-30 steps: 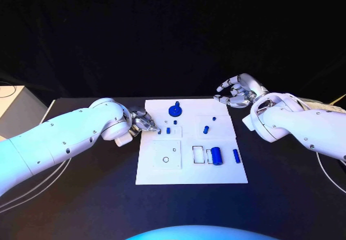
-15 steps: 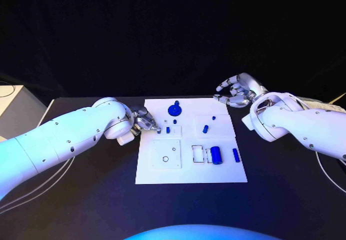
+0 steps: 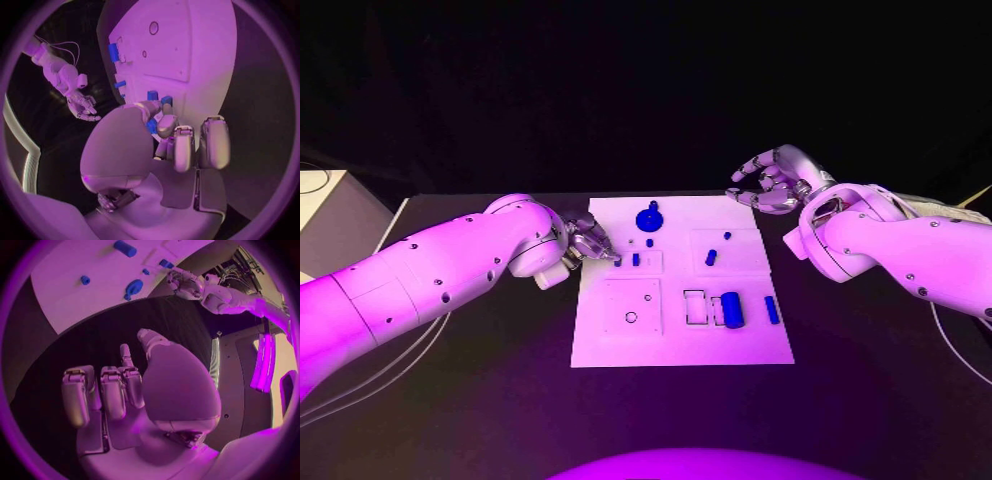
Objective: Assemble the parts on the task board
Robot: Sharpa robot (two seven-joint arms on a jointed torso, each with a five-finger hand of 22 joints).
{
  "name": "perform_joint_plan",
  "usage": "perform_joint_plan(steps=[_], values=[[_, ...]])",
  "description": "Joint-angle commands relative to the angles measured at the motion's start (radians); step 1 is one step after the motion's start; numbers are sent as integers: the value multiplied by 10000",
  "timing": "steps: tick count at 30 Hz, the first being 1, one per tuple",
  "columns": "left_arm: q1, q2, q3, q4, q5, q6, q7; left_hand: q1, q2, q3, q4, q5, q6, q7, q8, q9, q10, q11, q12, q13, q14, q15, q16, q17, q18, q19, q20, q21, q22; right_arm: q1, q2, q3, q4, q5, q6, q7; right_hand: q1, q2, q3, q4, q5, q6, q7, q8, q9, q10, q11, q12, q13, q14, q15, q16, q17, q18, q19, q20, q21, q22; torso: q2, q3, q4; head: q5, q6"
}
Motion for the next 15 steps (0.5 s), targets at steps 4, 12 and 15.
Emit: perform_joint_plan(steps=[4,12,15], values=[[-9,33,-6,-14,-85,-183,167,76,192,202,11,30,-97,76,-151,-181,50,108,-26,-11,1058,134,34,2635,-1,16,57,28,152,-4,4,4,16,-127,61,63,-83,-15,43,-1,60,-71,17,69,10,506,-47,3,2208,1012,-59,44,2588,-149,939,-43,-52,2397,2,3,7,5,5],[-9,43,-9,-20,-84,-356,243,55,267,243,24,-7,-91,100,-168,-212,56,130,-20,-5,1058,151,34,2635,-3,19,71,33,161,-4,1,4,19,-133,59,63,-83,-15,43,-1,60,-71,17,69,10,506,-47,3,2208,1012,-59,44,2588,-149,939,-43,-52,2397,1,9,-9,9,10],[-9,45,-9,-20,-84,-411,267,51,274,245,24,-21,-91,103,-170,-216,56,134,-21,-7,1058,155,34,2635,-3,21,74,34,164,-4,-2,4,19,-136,61,61,-83,-15,43,-1,60,-71,17,69,10,506,-47,3,2208,1012,-59,44,2588,-149,939,-43,-52,2397,5,4,-4,3,16]])
